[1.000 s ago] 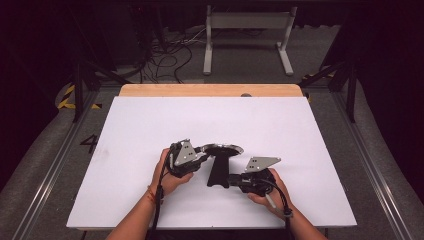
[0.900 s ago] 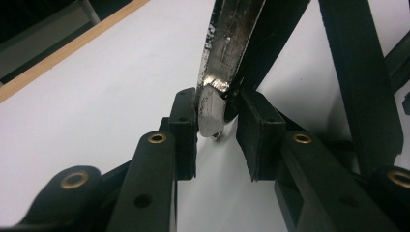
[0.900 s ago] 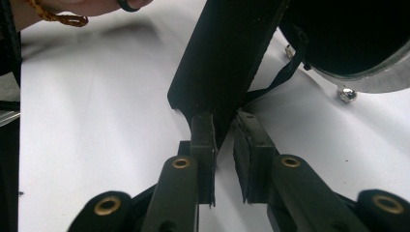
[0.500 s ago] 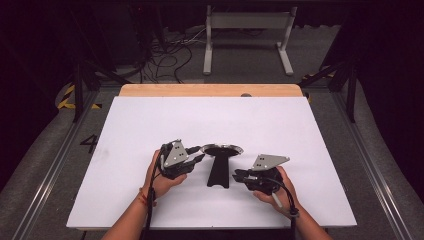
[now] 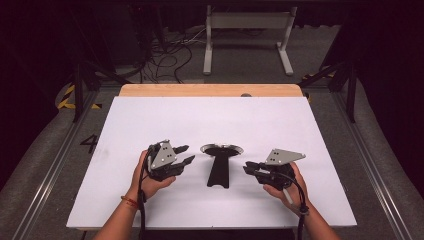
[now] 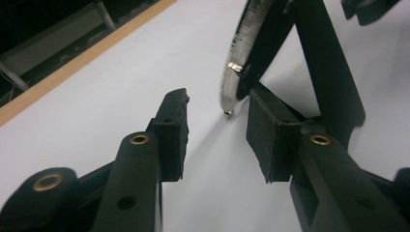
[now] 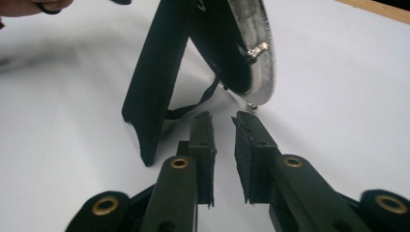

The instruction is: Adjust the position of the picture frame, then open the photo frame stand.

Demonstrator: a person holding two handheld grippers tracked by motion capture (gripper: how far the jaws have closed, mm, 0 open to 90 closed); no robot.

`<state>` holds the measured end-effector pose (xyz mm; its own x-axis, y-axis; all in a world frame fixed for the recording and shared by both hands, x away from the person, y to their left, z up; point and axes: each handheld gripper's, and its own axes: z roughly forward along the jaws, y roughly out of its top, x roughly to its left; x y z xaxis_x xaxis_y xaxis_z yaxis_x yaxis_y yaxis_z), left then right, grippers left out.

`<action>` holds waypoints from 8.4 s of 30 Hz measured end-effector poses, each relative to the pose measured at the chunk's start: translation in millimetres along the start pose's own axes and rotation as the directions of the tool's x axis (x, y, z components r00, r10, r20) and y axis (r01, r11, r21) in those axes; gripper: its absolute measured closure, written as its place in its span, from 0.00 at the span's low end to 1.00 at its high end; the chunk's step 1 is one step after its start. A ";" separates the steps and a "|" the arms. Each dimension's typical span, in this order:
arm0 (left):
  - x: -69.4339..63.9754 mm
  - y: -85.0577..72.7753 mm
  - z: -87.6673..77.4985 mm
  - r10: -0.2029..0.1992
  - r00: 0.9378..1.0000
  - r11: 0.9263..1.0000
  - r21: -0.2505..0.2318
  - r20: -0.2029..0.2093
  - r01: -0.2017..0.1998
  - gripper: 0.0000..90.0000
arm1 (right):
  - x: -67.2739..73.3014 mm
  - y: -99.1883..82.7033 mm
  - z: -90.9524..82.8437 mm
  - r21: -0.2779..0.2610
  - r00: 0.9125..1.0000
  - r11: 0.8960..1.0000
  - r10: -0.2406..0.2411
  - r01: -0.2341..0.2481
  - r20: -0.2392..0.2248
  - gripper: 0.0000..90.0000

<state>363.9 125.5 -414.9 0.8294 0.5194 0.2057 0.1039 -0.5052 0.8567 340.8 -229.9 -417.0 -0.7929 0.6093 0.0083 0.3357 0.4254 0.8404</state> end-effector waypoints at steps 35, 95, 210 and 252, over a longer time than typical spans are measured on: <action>-1.3 17.5 19.1 -0.033 0.999 0.999 0.003 0.018 0.033 0.31 | 32.1 -11.4 45.9 0.111 0.995 0.993 0.046 -0.035 -0.093 0.54; -16.9 21.5 47.6 0.075 0.997 0.996 0.053 0.009 -0.076 0.82 | 59.6 2.9 59.5 0.004 0.979 0.984 0.177 -0.178 0.098 0.36; -56.2 32.3 37.3 0.215 0.977 0.975 0.060 -0.001 -0.214 0.80 | 54.1 3.2 40.0 0.036 0.965 0.989 0.132 -0.144 0.227 0.40; -63.1 15.0 57.7 0.221 0.975 0.966 0.136 0.000 -0.219 0.90 | 41.0 1.1 30.7 0.068 0.968 0.989 0.115 -0.133 0.221 0.39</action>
<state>344.8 45.4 -442.4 0.8321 0.3945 0.3898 -0.0069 -0.6954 0.7186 324.3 -183.9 -432.3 -0.6169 0.7869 -0.0154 0.4720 0.3856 0.7928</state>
